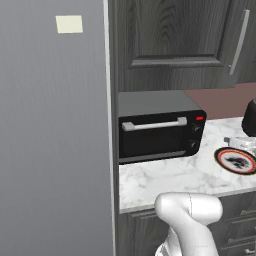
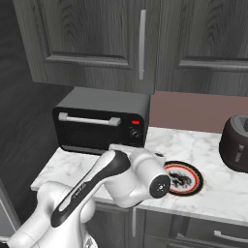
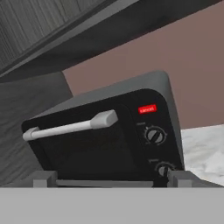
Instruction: Pull the toaster oven rack outwards. Pick up the baguette from the plate and place it on the toaster oven rack. Close the toaster oven door fully and set the temperature to the lowest setting.
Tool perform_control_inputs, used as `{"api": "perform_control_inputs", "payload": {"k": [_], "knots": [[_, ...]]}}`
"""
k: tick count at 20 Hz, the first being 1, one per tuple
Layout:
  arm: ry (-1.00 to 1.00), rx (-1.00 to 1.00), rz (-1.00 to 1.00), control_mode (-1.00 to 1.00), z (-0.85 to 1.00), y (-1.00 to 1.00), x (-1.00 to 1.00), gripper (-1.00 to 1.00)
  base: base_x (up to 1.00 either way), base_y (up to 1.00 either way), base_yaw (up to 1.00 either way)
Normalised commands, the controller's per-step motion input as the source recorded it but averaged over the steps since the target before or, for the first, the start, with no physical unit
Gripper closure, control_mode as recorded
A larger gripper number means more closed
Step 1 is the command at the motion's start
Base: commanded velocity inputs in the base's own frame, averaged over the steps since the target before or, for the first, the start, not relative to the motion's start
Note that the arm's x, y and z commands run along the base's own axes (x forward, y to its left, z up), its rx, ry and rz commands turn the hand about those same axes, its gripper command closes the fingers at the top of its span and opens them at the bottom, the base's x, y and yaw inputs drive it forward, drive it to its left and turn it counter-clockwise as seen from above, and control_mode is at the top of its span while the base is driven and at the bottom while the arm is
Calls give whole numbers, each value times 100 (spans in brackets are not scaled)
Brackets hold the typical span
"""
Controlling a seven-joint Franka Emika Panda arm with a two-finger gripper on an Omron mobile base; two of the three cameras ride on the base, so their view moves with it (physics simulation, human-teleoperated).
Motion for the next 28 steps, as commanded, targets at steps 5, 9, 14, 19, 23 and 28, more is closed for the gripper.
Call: {"api": "perform_control_inputs", "payload": {"k": [5,9,14,19,23,28], "knots": [[-19,-1,-1,-100,-11,38,7,-100,0,0,0],[-8,-2,-5,-100,0,39,0,-100,0,0,0],[0,-1,-6,-100,0,19,0,-100,0,0,0],[0,0,-11,-100,0,3,0,-100,0,0,0],[-4,0,-16,-100,-4,0,5,-100,0,0,0],[-2,-1,-12,-100,-10,0,9,-100,0,0,0]]}}
